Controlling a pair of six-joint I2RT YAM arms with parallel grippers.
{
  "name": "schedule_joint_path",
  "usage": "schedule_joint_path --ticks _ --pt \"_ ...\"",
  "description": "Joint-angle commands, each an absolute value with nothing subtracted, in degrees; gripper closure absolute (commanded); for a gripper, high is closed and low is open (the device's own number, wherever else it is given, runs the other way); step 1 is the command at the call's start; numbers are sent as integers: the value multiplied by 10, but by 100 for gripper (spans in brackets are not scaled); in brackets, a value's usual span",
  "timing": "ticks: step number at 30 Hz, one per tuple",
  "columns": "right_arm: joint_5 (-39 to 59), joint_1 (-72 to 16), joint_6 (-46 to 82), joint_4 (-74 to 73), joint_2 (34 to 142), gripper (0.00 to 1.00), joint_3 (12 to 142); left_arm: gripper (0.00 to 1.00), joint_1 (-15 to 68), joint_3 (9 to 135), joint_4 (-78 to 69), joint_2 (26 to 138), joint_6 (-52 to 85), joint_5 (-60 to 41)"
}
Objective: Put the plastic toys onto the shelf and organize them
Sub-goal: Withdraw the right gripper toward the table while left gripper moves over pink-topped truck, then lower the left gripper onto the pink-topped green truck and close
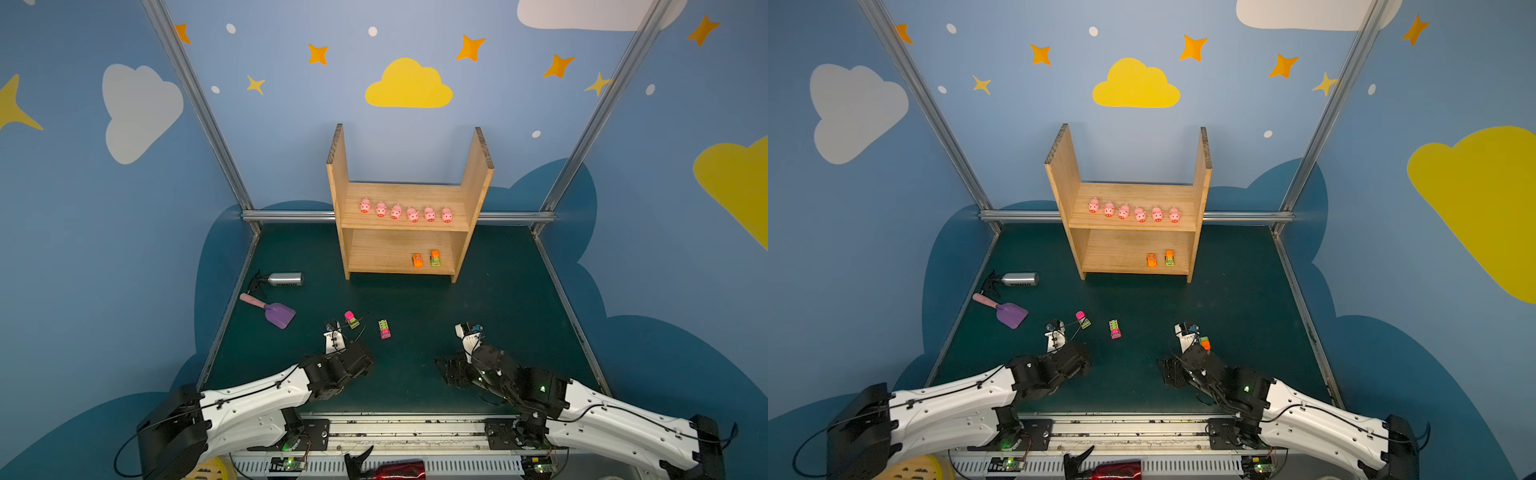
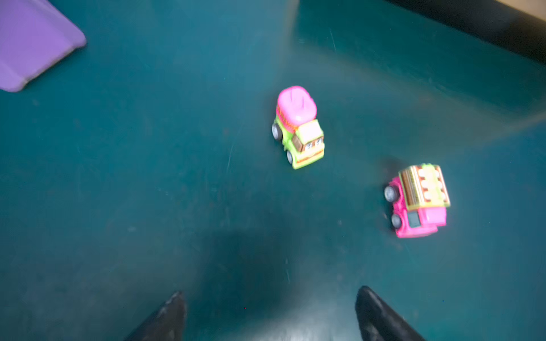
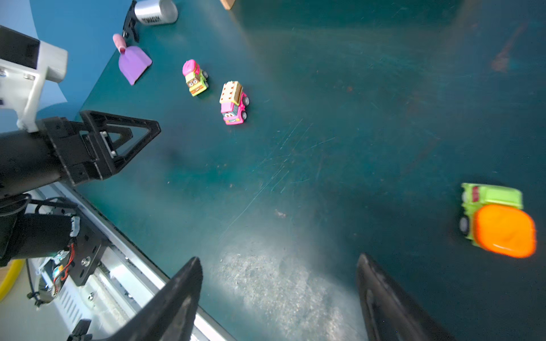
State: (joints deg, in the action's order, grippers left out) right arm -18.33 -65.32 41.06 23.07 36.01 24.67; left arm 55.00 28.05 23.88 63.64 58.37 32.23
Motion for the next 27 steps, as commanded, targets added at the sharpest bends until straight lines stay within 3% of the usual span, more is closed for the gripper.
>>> schedule_joint_path --ticks 1,9,27 --pt "-218 -657 421 261 323 19 232 20 517 318 219 678 587 345" --pt "-253 -654 421 292 272 19 226 23 459 374 156 786 551 314" --pt "-261 -642 410 291 310 19 243 31 394 447 99 951 506 299"
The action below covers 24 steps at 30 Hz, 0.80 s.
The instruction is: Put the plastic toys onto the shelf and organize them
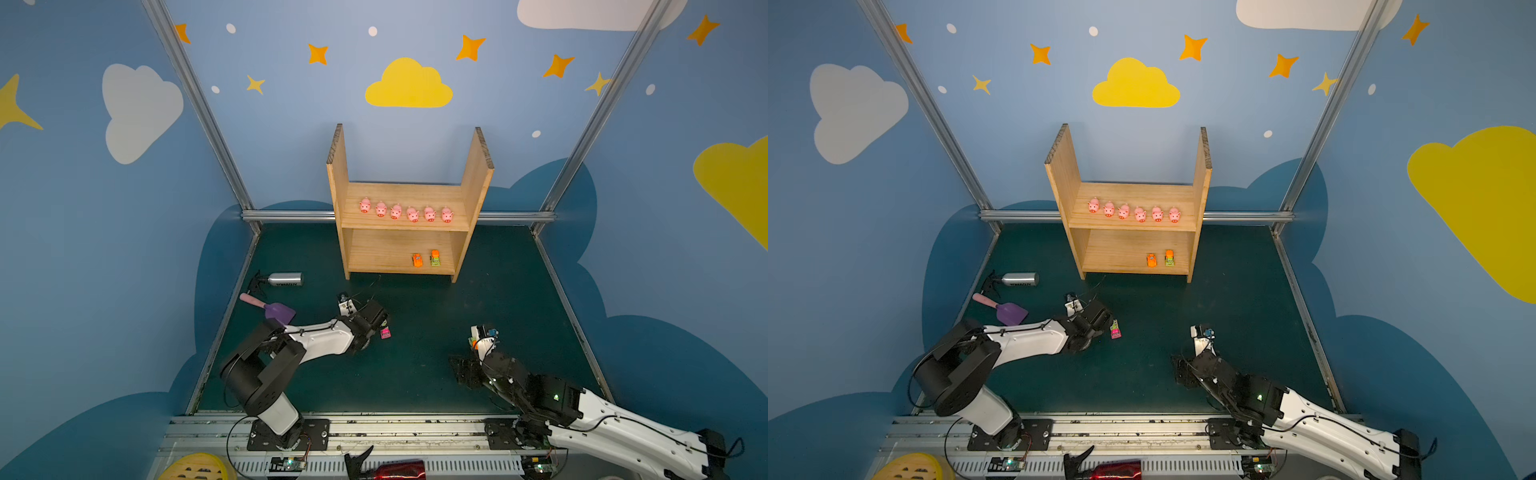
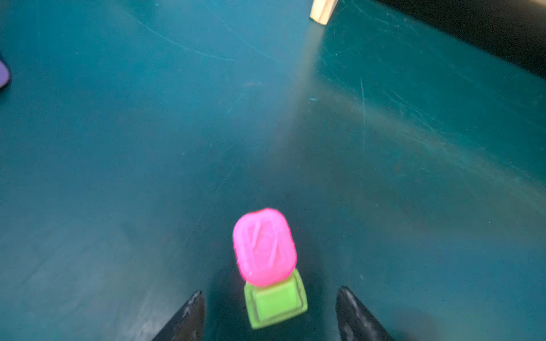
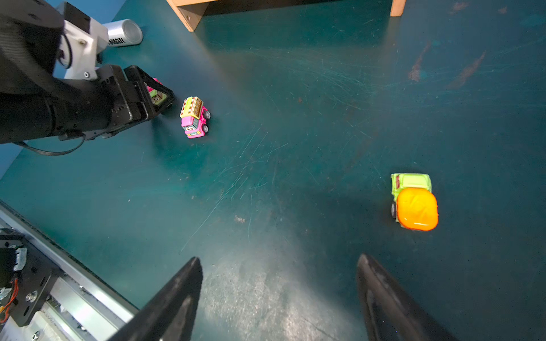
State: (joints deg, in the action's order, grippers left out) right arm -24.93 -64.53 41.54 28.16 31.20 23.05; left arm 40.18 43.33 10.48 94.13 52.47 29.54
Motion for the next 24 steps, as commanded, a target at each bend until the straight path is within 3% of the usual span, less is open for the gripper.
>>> schedule_joint_path --ticks 1,5,24 --pt "-260 -639 408 291 309 19 244 32 393 448 97 956 503 300" --pt "-250 -630 403 295 313 19 247 35 386 451 86 969 490 300" --pt "-224 -612 399 284 344 19 258 71 369 446 86 968 430 262"
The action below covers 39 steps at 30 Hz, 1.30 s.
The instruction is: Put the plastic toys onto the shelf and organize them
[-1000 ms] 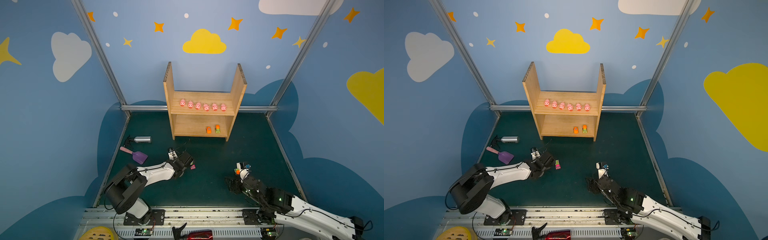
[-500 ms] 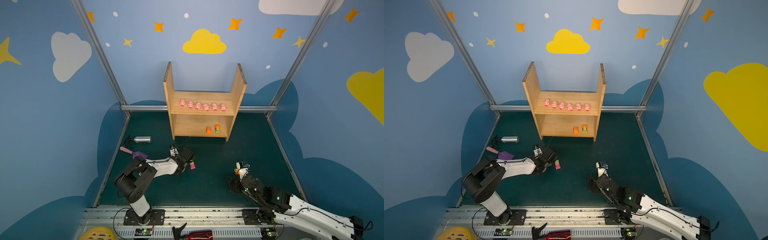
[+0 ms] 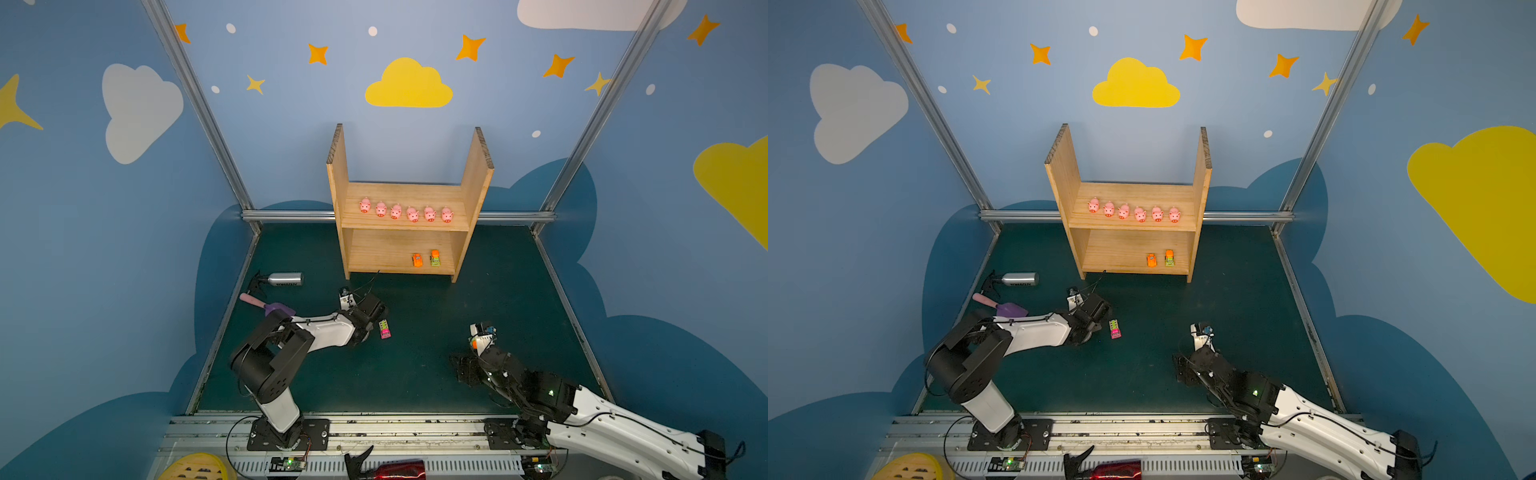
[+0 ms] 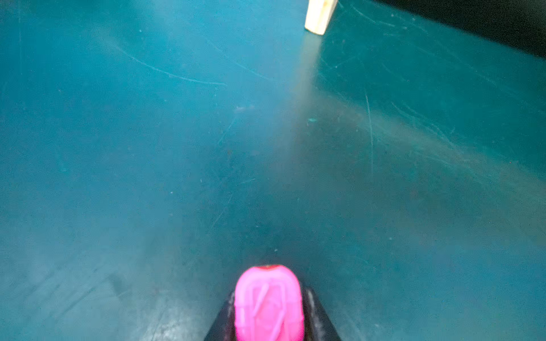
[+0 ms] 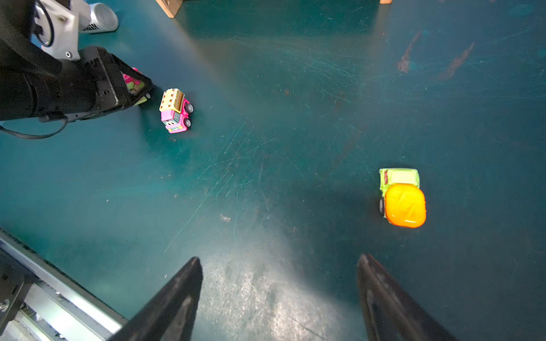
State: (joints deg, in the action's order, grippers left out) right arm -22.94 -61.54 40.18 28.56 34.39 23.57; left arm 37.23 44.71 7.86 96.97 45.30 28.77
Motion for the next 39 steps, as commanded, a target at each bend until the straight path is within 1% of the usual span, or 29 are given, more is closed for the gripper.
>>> schedule_joint_path --ticks 1,6,11,16,23,29,39 --pt "-224 -612 400 284 344 19 259 72 370 446 86 965 424 257" --pt "-222 -609 400 283 341 19 259 75 370 450 91 940 386 240" --pt "-216 -608 400 282 342 19 265 74 368 482 120 919 352 245" --pt "-212 -607 403 283 341 19 270 74 365 527 128 922 314 243" --pt "-216 -606 404 290 345 19 273 74 336 603 106 963 264 229" --pt "-223 -605 403 298 350 19 283 74 298 673 90 1015 231 194" --pt "-230 -599 401 307 372 19 295 74 262 752 75 1084 194 166"
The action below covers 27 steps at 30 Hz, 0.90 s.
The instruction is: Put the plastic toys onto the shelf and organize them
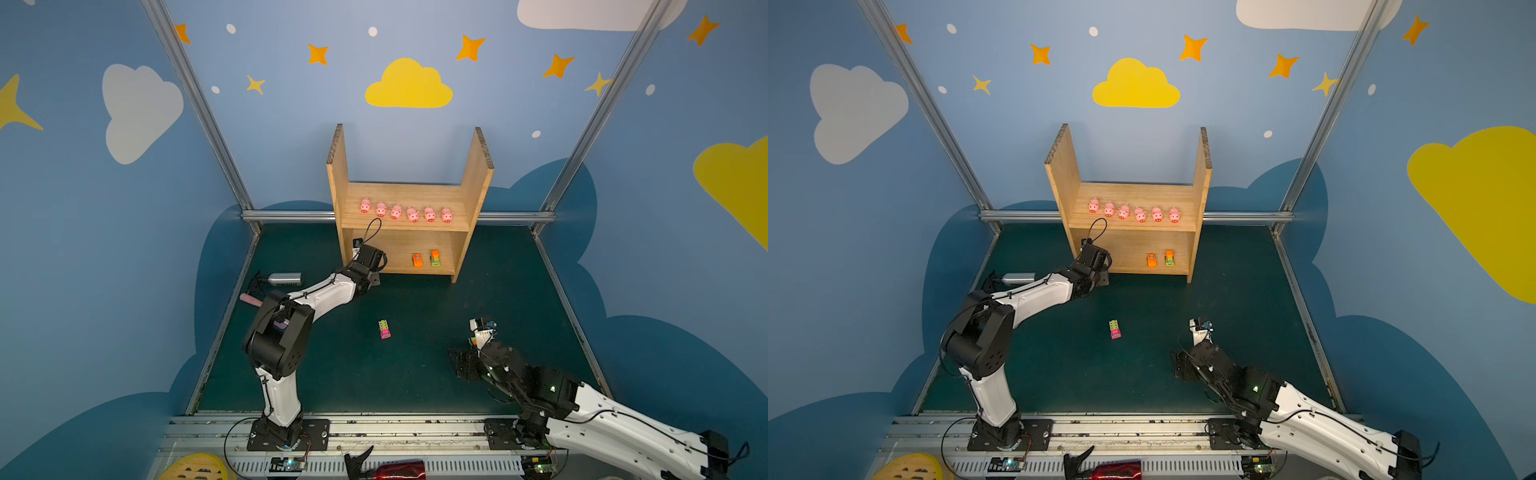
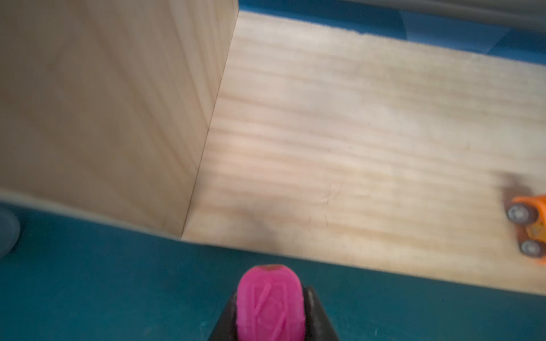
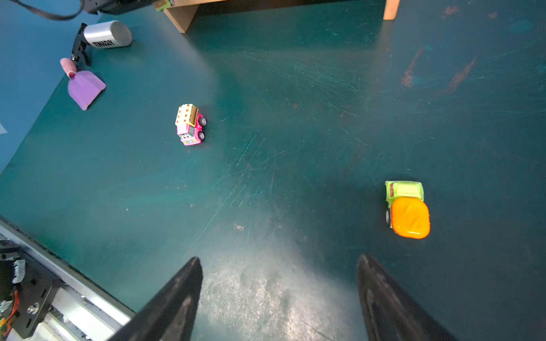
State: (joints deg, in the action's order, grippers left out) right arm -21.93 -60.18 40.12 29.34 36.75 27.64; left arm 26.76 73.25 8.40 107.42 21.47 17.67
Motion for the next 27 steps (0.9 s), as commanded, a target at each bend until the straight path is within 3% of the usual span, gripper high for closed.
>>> schedule_joint_path --ticks 1,27 --pt "-230 -598 403 307 375 19 297 74 260 756 72 1088 192 165" --pt "-218 -566 405 310 409 19 305 71 228 854 44 1187 124 158"
